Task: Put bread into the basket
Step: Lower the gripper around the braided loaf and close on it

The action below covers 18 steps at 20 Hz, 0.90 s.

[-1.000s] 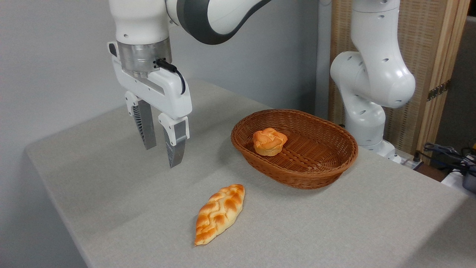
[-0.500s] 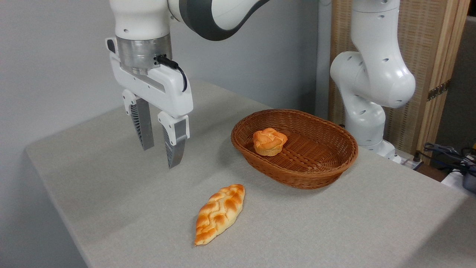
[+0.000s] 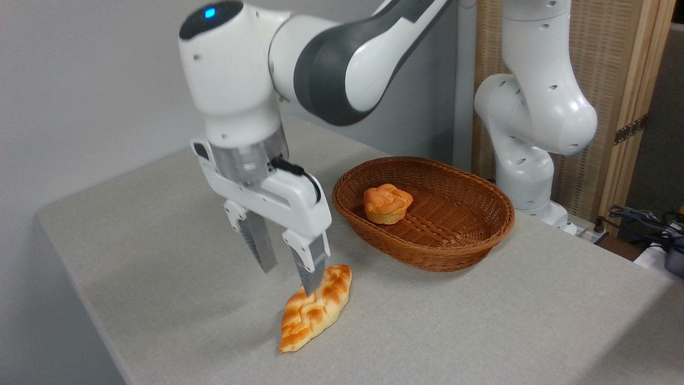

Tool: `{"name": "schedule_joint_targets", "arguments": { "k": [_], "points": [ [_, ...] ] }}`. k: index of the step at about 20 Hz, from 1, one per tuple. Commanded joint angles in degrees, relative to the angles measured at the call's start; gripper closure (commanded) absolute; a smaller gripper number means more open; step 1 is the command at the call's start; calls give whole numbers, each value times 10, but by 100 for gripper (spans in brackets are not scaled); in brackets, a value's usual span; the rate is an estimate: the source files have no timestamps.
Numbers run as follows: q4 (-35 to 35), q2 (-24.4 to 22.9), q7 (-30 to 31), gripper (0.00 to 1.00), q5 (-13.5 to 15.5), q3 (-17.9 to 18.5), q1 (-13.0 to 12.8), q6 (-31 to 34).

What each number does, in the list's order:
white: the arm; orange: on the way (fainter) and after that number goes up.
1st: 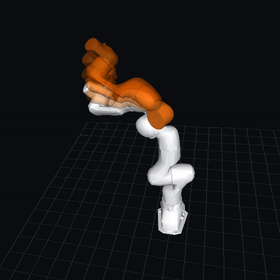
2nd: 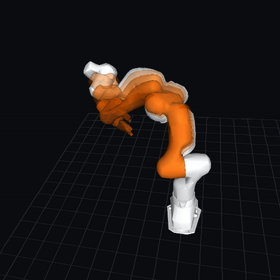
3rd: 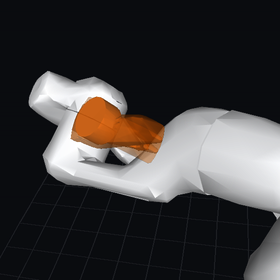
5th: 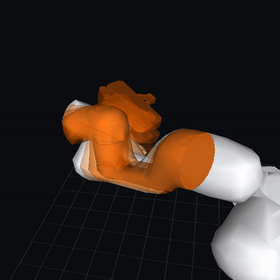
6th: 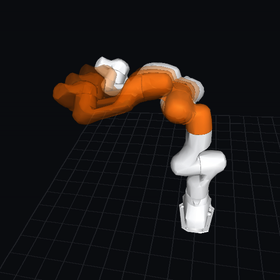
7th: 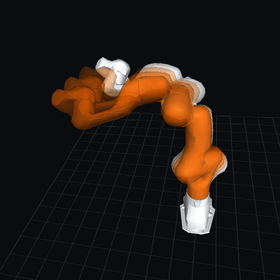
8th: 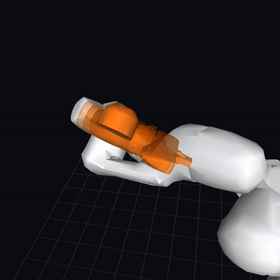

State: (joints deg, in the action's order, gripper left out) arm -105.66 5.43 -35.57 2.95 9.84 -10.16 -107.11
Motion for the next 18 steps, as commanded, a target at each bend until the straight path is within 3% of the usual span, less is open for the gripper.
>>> {"name": "schedule_joint_targets", "arguments": {
  "k": [1,14,15,18],
  "points": [
    [-9,4,-8,0,-15,3,-3,8],
    [-21,43,-20,0,-26,3,-3,7],
    [-21,43,-25,3,-26,3,-3,7],
    [-22,47,-25,43,-22,2,-4,7]
  ]
}}
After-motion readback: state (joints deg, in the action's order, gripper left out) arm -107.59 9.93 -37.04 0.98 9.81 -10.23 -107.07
